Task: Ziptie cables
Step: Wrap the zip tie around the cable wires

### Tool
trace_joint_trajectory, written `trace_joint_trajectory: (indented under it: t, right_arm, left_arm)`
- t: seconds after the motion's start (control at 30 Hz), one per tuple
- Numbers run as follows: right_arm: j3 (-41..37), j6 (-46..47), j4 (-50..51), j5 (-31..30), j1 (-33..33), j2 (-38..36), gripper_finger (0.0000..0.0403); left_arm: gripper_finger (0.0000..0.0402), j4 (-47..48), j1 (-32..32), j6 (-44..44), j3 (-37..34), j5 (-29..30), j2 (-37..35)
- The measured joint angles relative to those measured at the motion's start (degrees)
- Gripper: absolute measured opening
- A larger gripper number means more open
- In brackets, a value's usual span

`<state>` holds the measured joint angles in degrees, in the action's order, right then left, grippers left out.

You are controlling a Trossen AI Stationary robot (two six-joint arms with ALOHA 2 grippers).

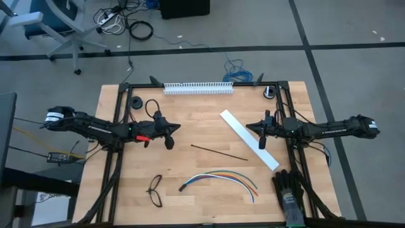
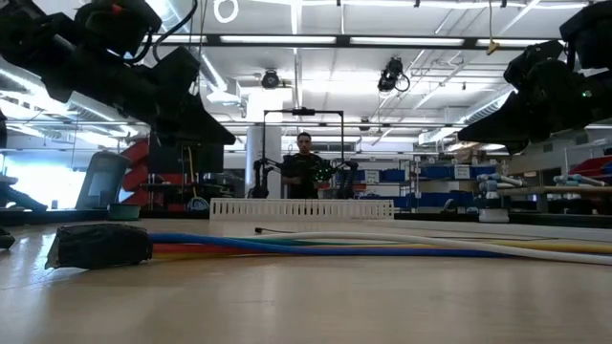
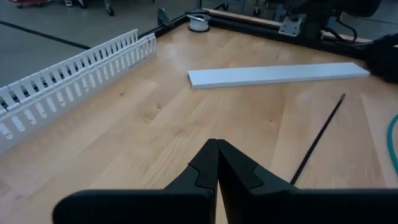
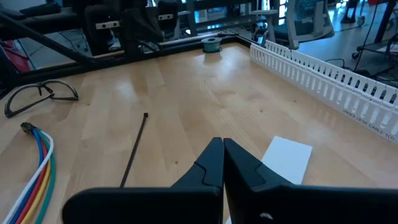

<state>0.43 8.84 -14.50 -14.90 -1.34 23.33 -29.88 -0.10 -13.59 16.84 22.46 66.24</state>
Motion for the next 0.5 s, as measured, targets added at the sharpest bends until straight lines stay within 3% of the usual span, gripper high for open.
trace_joint_trajectory:
  t: [0.2, 0.5]
  right_arm:
    - [0.0, 0.0, 0.0, 0.0, 0.0, 0.0, 0.0]
    - [0.0, 0.0, -0.5, 0.0, 0.0, 0.0, 0.0]
  left_arm:
    - [0.0017, -2.2, 0.0, 2.2, 0.0, 3.6, 1.6]
    - [0.0026, -5.1, 0.0, 3.0, 0.0, 3.6, 5.7]
